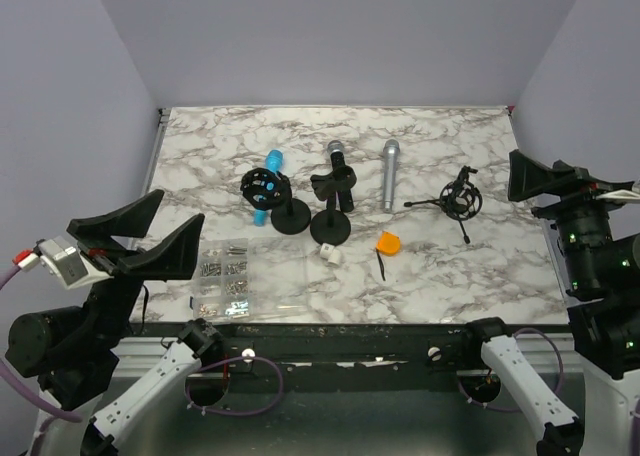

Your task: Remove the microphone from the stand

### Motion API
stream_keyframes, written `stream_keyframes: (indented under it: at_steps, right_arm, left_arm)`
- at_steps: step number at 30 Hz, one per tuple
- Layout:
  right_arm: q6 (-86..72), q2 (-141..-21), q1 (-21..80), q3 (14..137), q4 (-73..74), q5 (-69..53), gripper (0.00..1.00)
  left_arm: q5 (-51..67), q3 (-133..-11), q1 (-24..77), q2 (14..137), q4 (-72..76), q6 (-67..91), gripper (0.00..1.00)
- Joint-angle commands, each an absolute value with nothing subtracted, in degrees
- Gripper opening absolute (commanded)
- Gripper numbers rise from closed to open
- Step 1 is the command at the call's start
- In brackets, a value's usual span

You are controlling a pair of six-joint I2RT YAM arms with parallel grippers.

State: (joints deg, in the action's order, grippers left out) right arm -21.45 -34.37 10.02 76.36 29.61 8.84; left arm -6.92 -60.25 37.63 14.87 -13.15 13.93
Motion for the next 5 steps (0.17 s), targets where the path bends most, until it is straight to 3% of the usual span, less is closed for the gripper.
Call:
stream_keyframes:
  at_steps: [1, 5]
  right_arm:
    - [-21.58, -31.49, 9.93, 74.13, 28.72, 10.92, 1.00]
    - [-21.06, -30.32, 9.93, 73.25, 28.43, 10.01, 1.00]
  left_arm:
    - [-10.26, -59.59, 37.93, 12.14, -16.62, 15.56, 0.94]
    - [-10.14, -60.48, 37.95, 12.80, -16.52, 15.56, 0.94]
